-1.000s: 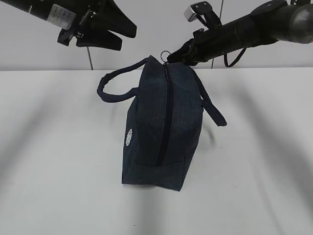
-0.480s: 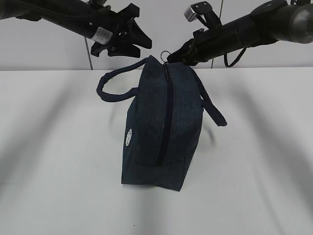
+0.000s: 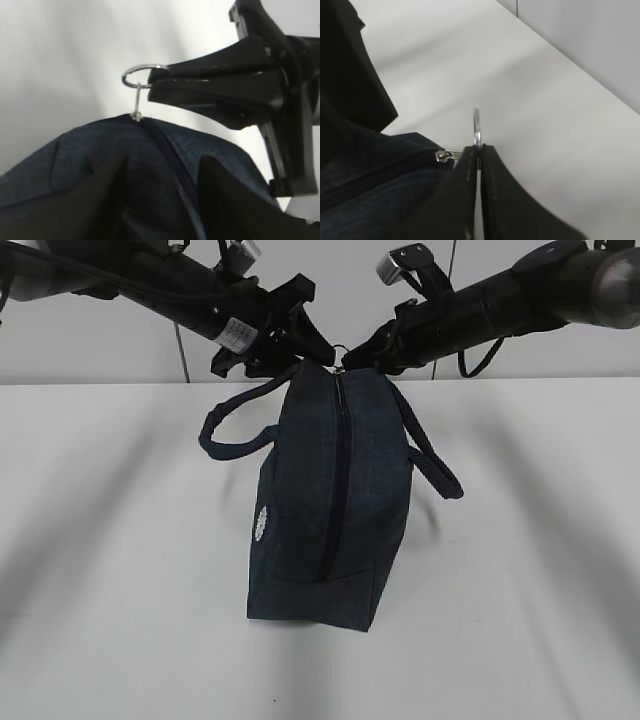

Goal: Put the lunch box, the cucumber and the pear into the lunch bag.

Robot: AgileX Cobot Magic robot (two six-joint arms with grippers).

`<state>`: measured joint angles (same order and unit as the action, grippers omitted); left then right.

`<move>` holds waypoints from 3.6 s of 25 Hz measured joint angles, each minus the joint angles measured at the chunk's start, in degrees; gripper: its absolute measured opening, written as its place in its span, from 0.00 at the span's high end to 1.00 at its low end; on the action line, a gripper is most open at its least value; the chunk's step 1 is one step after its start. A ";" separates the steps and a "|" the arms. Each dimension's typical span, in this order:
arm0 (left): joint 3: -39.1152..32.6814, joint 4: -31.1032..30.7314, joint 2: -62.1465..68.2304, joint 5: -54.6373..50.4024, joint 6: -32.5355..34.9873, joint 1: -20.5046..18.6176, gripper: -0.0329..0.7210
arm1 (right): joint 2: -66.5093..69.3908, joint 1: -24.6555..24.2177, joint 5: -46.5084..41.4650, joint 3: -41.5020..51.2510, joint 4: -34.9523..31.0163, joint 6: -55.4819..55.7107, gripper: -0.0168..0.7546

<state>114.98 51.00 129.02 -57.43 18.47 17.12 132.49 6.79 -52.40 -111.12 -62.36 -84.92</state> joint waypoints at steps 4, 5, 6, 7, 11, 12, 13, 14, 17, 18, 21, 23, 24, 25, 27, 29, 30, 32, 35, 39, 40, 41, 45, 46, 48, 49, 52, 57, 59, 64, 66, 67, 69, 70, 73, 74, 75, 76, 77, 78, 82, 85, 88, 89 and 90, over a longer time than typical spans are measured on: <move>0.00 -2.72 0.00 -1.45 -1.38 0.00 0.51 | 0.00 0.00 -0.11 0.00 0.23 0.00 1.00; 0.00 -2.92 0.00 -1.66 -1.43 0.00 0.54 | 0.00 0.00 -0.11 0.00 0.34 0.00 1.00; 0.00 -2.98 0.00 -1.73 -1.44 0.00 0.57 | 0.00 0.00 -0.11 0.00 0.34 0.00 1.00; 0.00 -3.12 0.00 -1.87 -1.49 0.00 0.64 | 0.00 0.00 -0.11 0.00 0.34 0.00 1.00; 0.00 -3.69 0.00 -2.29 -1.49 0.00 0.91 | 0.00 0.00 -0.11 0.00 0.43 0.00 1.00; 0.00 -3.74 0.00 -2.33 -1.49 0.00 0.92 | 0.00 0.00 -0.11 0.00 0.47 0.00 1.00; 0.00 -3.74 0.00 -2.41 -1.49 0.00 0.93 | 0.00 0.00 -0.11 0.00 0.47 0.00 1.00; 0.00 -3.48 0.00 -2.70 -1.49 0.00 0.93 | 0.00 0.00 -0.01 0.00 0.47 0.00 1.00; 0.00 -1.47 -0.07 -3.46 0.27 0.00 0.93 | 0.00 0.00 0.10 0.00 1.36 0.00 1.00; 0.00 -0.71 -0.26 -3.78 1.31 0.00 0.93 | 0.00 0.00 0.10 0.00 1.51 0.00 1.00; -0.06 -0.36 -1.72 -4.39 3.05 0.00 0.93 | 0.00 0.00 -0.15 0.00 1.86 0.00 1.00; -0.06 -0.66 -2.68 -4.59 3.71 0.00 0.93 | 0.00 0.00 -0.41 0.00 2.14 0.05 1.00; -0.11 -0.83 -3.26 -4.70 3.95 0.00 0.93 | 0.00 0.00 -0.68 -0.12 2.57 0.56 1.00; -0.09 -1.08 -3.73 -4.85 4.23 0.00 0.93 | 0.00 0.00 -0.76 -0.12 3.26 1.31 1.00; -0.09 -1.43 -4.64 -5.34 4.79 0.00 0.93 | 0.00 0.00 -0.90 -0.12 5.24 2.77 1.00; -0.09 -1.59 -5.41 -5.74 4.91 0.00 0.93 | 0.00 0.00 -1.18 -0.12 6.86 4.06 1.00; -0.09 -1.67 -5.58 -5.80 5.01 0.00 0.93 | 0.00 0.00 -1.29 -0.12 6.99 4.38 1.00; -0.09 -1.89 -5.58 -5.80 5.04 0.00 0.93 | 0.00 0.00 -1.32 -0.20 7.08 4.86 1.00; -0.09 -2.99 -5.69 -5.80 5.04 0.00 0.93 | 0.00 0.00 -1.32 -0.20 6.60 5.02 1.00; -0.09 -6.56 -6.06 -6.01 4.80 0.00 0.84 | 0.00 0.00 -0.49 -0.20 4.93 5.99 0.89; -0.09 -7.57 -6.34 -6.05 4.68 0.00 0.74 | 0.00 0.00 0.12 -0.20 4.77 6.36 0.79; -0.09 -8.83 -6.56 -6.05 4.61 0.00 0.60 | -0.13 0.00 0.51 -0.20 4.68 6.95 0.71; -0.09 -10.02 -6.89 -6.09 2.95 -0.46 0.19 | -1.78 0.00 1.07 -0.20 5.67 11.71 0.38; -0.09 -10.02 -6.89 -6.41 2.66 -0.91 0.17 | -2.40 0.00 1.07 -0.20 6.76 13.91 0.35; -0.09 -10.47 -7.02 -7.54 1.10 -1.82 0.16 | -3.39 0.00 0.96 -0.20 10.43 19.05 0.33; -0.09 -11.42 -7.24 -8.26 -0.03 -2.30 0.16 | -3.98 -0.05 0.69 -0.20 12.78 22.54 0.32; -0.09 -16.73 -8.86 -11.09 -4.75 -3.06 0.17 | -5.79 -0.14 -1.66 -0.20 19.47 32.93 0.31; -0.09 -28.48 -12.14 -13.38 -11.57 -3.06 0.17 | -9.04 -0.27 -10.02 -0.20 27.11 46.18 0.31; -0.09 -32.15 -12.82 -13.49 -13.68 -3.06 0.18 | -9.72 -0.27 -13.13 -0.20 29.27 49.52 0.31; -0.36 -38.01 -14.96 -13.68 -16.47 -3.06 0.19 | -11.36 -0.27 -17.53 -0.20 36.81 62.69 0.31; -1.87 -38.92 -16.46 -13.68 -17.19 -3.06 0.19 | -11.78 -0.27 -17.64 -0.20 40.32 67.27 0.31; -3.06 -39.27 -17.42 -13.68 -17.53 -3.06 0.19 | -12.05 -0.27 -17.75 -0.20 41.50 69.18 0.31; -6.07 -40.00 -19.63 -13.68 -17.74 -3.06 0.19 | -12.76 -0.27 -17.84 -0.20 43.27 71.86 0.32; -8.11 -40.44 -21.00 -13.68 -17.78 -3.06 0.20 | -13.57 -0.27 -17.84 -0.20 43.52 72.99 0.33; -14.58 -41.84 -25.65 -13.68 -17.84 -3.06 0.20 | -17.32 -0.27 -17.84 1.76 43.78 74.30 0.40; -16.94 -42.55 -27.51 -13.68 -17.89 -3.06 0.20 | -19.11 -0.27 -17.84 2.87 43.78 74.43 0.44; -18.88 -43.25 -29.49 -13.68 -17.89 -3.06 0.20 | -20.78 -0.27 -17.84 4.50 43.88 74.52 0.46; -21.18 -43.82 -31.62 -13.68 -17.89 -3.06 0.20 | -22.87 -0.27 -17.84 6.43 44.15 74.67 0.48; -23.50 -44.60 -33.45 -13.68 -17.89 -3.06 0.21 | -25.19 -0.27 -17.84 8.33 44.16 74.77 0.50; -25.84 -45.28 -35.74 -13.63 -17.89 -3.06 0.21 | -27.22 -0.27 -17.84 10.90 44.26 74.87 0.51; -34.51 -47.02 -44.86 -13.70 -17.89 -3.06 0.21 | -37.01 -0.27 -17.88 21.86 44.29 74.99 0.52; -41.66 -47.32 -51.95 -13.65 -17.89 -3.06 0.21 | -44.09 -0.27 -18.00 29.87 44.64 74.99 0.52; -47.65 -47.38 -59.01 -13.73 -17.89 -3.06 0.21 | -51.72 -0.27 -18.10 37.27 46.22 74.99 0.52; -49.17 -47.51 -61.47 -13.77 -17.89 -3.06 0.21 | -53.93 -0.27 -18.10 39.55 47.08 74.99 0.52; -50.82 -47.57 -63.90 -13.77 -17.89 -3.06 0.21 | -56.67 -0.27 -18.20 41.59 47.83 75.13 0.52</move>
<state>64.16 3.43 65.13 -71.20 0.58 14.06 75.82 6.52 -70.60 -69.52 -14.53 -9.80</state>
